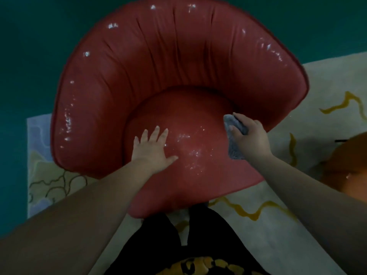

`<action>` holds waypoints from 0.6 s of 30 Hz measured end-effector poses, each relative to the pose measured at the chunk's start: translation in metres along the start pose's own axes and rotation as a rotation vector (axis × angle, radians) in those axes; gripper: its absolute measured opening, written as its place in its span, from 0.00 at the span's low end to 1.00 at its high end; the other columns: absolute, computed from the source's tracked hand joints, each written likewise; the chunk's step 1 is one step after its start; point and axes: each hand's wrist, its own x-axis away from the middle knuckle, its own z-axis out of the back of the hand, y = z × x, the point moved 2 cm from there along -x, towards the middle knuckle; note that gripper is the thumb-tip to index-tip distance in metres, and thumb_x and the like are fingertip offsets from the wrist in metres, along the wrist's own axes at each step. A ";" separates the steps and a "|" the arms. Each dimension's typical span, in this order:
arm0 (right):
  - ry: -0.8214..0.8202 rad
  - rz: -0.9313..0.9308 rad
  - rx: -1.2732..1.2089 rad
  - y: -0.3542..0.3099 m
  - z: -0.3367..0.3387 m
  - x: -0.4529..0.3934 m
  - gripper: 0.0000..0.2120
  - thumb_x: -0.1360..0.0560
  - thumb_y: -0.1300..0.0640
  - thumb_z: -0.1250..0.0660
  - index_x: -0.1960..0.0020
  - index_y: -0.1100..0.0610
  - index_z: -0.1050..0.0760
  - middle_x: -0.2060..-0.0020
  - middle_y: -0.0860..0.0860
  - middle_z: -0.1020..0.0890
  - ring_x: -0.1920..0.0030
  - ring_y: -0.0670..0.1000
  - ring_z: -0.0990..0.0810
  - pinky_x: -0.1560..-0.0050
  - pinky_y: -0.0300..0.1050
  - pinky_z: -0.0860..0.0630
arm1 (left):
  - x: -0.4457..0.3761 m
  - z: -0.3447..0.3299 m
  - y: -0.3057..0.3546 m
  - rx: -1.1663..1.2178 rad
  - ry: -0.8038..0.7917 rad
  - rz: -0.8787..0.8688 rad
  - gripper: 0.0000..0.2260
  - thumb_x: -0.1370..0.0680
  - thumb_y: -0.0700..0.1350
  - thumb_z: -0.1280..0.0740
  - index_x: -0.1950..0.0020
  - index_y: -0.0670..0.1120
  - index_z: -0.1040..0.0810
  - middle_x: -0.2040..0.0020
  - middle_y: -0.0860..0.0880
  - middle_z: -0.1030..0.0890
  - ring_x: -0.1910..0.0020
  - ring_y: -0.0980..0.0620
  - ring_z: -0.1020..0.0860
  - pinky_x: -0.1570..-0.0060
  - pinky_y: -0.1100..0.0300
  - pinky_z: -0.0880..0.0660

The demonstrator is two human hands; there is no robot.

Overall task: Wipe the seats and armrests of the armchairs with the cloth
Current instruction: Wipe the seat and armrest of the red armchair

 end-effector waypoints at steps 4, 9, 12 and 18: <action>-0.119 0.029 0.005 0.011 -0.024 -0.015 0.21 0.23 0.51 0.34 0.31 0.47 0.30 0.43 0.49 0.28 0.54 0.40 0.27 0.46 0.33 0.34 | 0.005 -0.028 -0.004 0.002 -0.012 0.054 0.44 0.28 0.73 0.44 0.22 0.55 0.61 0.20 0.50 0.57 0.22 0.43 0.55 0.25 0.41 0.53; -0.202 0.043 -0.006 0.028 -0.070 -0.035 0.21 0.23 0.50 0.34 0.31 0.45 0.30 0.43 0.49 0.28 0.55 0.36 0.27 0.57 0.20 0.35 | -0.011 -0.060 -0.024 0.011 0.004 0.104 0.46 0.29 0.73 0.42 0.22 0.54 0.61 0.20 0.50 0.57 0.22 0.45 0.56 0.25 0.42 0.54; -0.228 0.045 -0.037 0.039 -0.099 -0.049 0.22 0.25 0.47 0.32 0.32 0.41 0.31 0.44 0.44 0.29 0.53 0.28 0.29 0.59 0.22 0.35 | -0.032 -0.084 -0.036 0.004 0.000 0.118 0.48 0.31 0.74 0.41 0.22 0.56 0.63 0.20 0.50 0.60 0.22 0.44 0.59 0.26 0.40 0.57; -0.276 0.074 -0.091 0.063 -0.165 -0.076 0.25 0.28 0.43 0.30 0.33 0.39 0.31 0.38 0.42 0.27 0.42 0.38 0.28 0.44 0.33 0.34 | -0.090 -0.141 -0.048 0.103 -0.096 0.180 0.57 0.38 0.76 0.35 0.25 0.59 0.69 0.22 0.49 0.68 0.24 0.40 0.66 0.28 0.37 0.61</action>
